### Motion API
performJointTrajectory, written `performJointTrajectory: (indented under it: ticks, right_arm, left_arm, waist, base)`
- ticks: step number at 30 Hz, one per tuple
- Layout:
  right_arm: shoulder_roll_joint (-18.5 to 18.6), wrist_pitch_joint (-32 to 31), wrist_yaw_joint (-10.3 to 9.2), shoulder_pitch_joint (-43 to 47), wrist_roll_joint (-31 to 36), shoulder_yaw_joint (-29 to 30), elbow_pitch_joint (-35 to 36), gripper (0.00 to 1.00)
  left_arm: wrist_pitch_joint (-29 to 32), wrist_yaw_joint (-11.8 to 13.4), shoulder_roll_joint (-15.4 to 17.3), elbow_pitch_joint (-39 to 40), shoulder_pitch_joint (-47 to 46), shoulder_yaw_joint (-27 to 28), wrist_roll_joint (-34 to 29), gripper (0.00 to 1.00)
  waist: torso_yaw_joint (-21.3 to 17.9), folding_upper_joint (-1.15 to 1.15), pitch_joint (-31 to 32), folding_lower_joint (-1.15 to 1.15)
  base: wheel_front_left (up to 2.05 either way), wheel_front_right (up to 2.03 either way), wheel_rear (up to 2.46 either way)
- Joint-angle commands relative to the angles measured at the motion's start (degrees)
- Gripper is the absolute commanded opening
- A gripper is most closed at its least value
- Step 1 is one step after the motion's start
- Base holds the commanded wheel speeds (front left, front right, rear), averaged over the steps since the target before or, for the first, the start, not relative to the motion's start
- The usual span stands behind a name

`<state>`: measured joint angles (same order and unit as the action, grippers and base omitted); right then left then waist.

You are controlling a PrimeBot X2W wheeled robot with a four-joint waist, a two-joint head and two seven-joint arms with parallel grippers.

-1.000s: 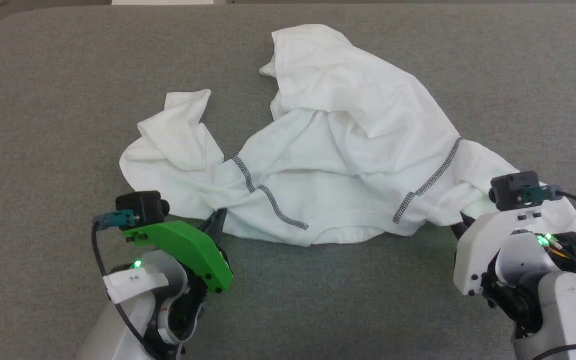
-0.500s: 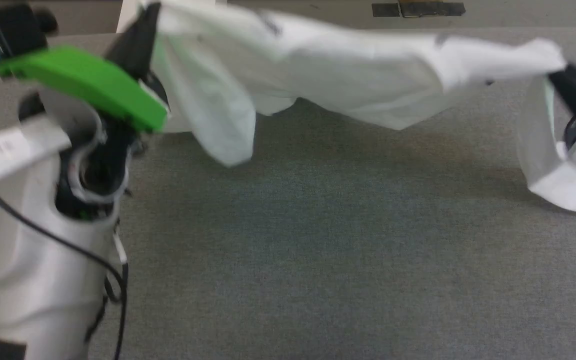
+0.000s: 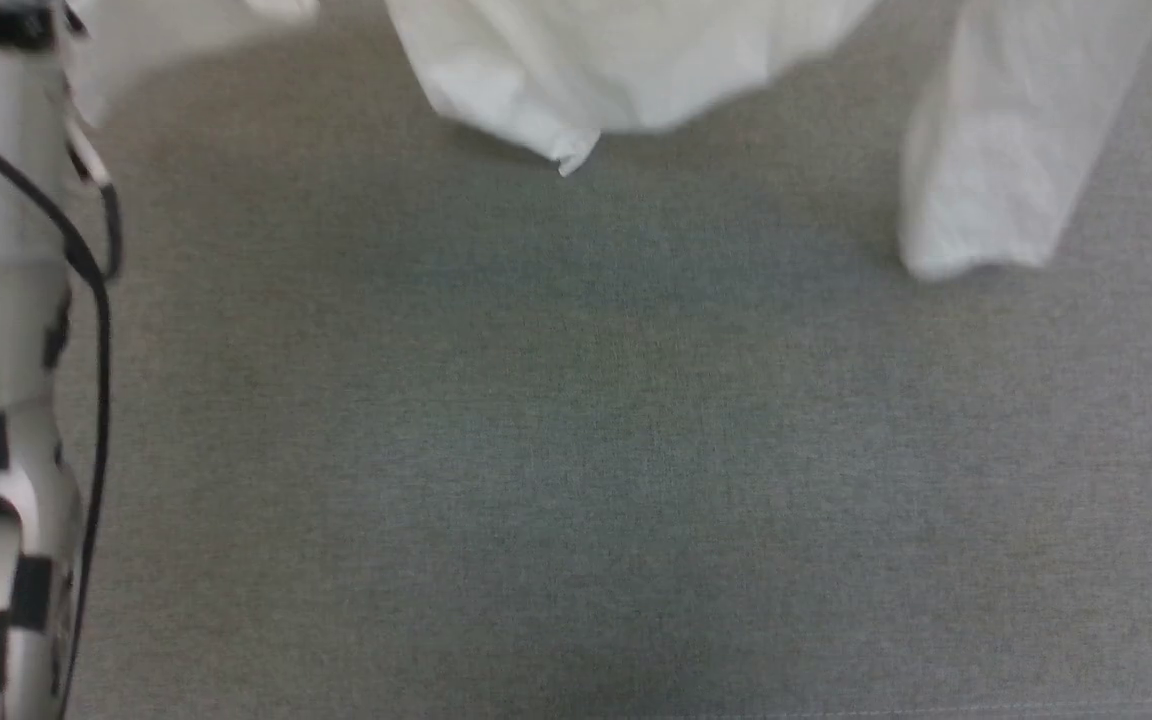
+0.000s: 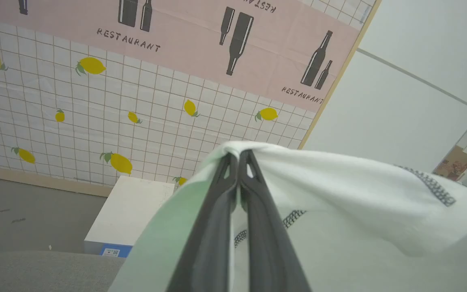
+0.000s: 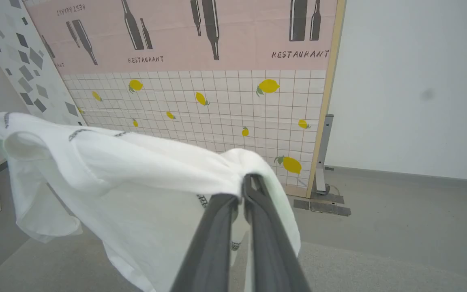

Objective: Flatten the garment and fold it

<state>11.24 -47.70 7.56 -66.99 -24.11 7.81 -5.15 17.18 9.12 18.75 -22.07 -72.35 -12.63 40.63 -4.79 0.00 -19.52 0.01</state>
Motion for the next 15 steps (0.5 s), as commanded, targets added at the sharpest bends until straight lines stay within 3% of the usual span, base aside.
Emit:
performJointTrajectory:
  ticks: [1,7,15]
  right_arm:
    - [-0.1,2.6,-0.08,-3.6,1.7,0.1,-1.9,0.0]
    - [-2.2,16.1,-0.08,-17.5,7.2,0.2,-12.0,0.0]
    - [-2.4,31.1,-0.08,-27.4,13.2,1.9,-20.9,0.0]
  left_arm:
    - [-1.0,0.3,0.5,-1.7,-3.0,0.3,-0.6,0.0]
    - [-5.2,0.5,0.9,-7.1,-14.4,-0.3,-4.2,0.0]
    - [-19.1,-1.3,-0.3,-11.0,-23.1,1.4,-6.0,0.0]
  waist:
    - [-1.5,0.0,-4.6,-0.01]
    - [-3.1,0.0,-9.5,-0.01]
    - [-2.9,0.0,-13.5,-0.01]
  base:
    - [0.0,0.0,0.0]
    - [0.0,0.0,0.0]
    - [0.0,0.0,0.0]
